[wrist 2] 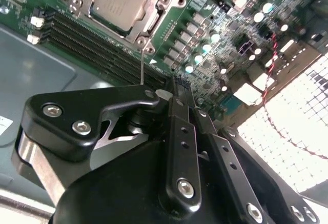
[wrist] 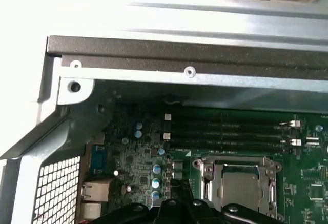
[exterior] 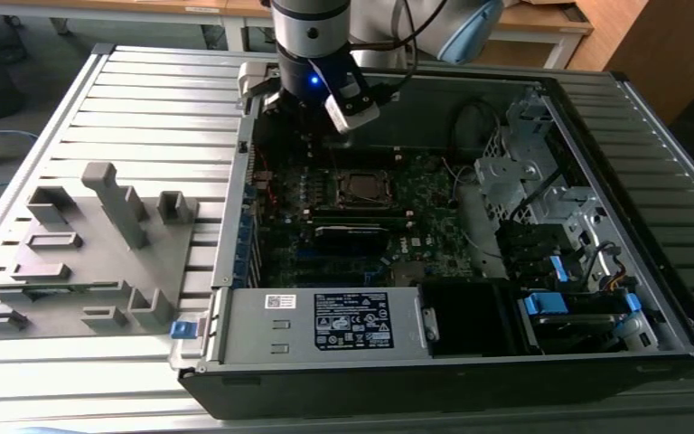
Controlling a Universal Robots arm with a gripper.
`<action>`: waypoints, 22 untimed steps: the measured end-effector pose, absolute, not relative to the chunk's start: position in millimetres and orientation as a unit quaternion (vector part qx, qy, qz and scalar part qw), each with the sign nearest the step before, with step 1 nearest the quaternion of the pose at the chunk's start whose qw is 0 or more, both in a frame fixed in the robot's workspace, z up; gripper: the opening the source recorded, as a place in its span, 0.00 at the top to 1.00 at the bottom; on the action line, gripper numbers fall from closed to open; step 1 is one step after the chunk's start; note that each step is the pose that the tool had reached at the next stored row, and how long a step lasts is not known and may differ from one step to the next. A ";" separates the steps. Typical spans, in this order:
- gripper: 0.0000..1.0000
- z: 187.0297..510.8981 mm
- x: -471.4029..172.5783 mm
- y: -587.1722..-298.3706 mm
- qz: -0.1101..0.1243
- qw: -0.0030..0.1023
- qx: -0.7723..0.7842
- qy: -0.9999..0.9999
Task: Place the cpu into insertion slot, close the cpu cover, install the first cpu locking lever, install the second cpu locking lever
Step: 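Install the first cpu locking lever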
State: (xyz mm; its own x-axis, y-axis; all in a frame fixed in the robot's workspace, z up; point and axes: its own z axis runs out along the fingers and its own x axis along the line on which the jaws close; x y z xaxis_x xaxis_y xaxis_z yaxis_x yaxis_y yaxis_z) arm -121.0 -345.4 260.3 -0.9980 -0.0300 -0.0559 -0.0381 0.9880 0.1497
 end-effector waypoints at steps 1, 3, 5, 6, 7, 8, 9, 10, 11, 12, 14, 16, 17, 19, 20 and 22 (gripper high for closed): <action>0.89 260.5 -121.0 -345.3 0.078 0.027 -0.017 0.996; 0.89 260.5 -121.0 -345.3 0.079 0.027 -0.017 0.996; 0.89 260.5 -121.0 -345.3 0.079 0.027 -0.017 0.996; 0.89 260.5 -121.0 -345.2 0.079 0.027 -0.017 0.996; 0.89 260.3 -120.9 -344.9 0.079 0.027 -0.017 0.996; 0.89 260.1 -121.0 -344.5 0.079 0.027 -0.017 0.996; 0.89 259.9 -121.0 -343.8 0.079 0.027 -0.017 0.996; 0.89 259.6 -121.0 -342.7 0.079 0.027 -0.017 0.996; 0.89 259.4 -121.0 -341.7 0.080 0.027 -0.017 0.996; 0.89 259.2 -121.0 -340.9 0.080 0.027 -0.017 0.996; 0.89 258.6 -121.0 -338.9 0.080 0.027 -0.017 0.996; 0.89 257.9 -121.0 -337.0 0.081 0.027 -0.017 0.996; 0.89 257.5 -121.0 -336.2 0.082 0.027 -0.017 0.996; 0.89 256.5 -121.0 -334.7 0.086 0.027 -0.017 0.996; 0.89 256.1 -121.0 -334.2 0.087 0.027 -0.017 0.996; 0.89 255.8 -121.0 -333.6 0.088 0.027 -0.017 0.996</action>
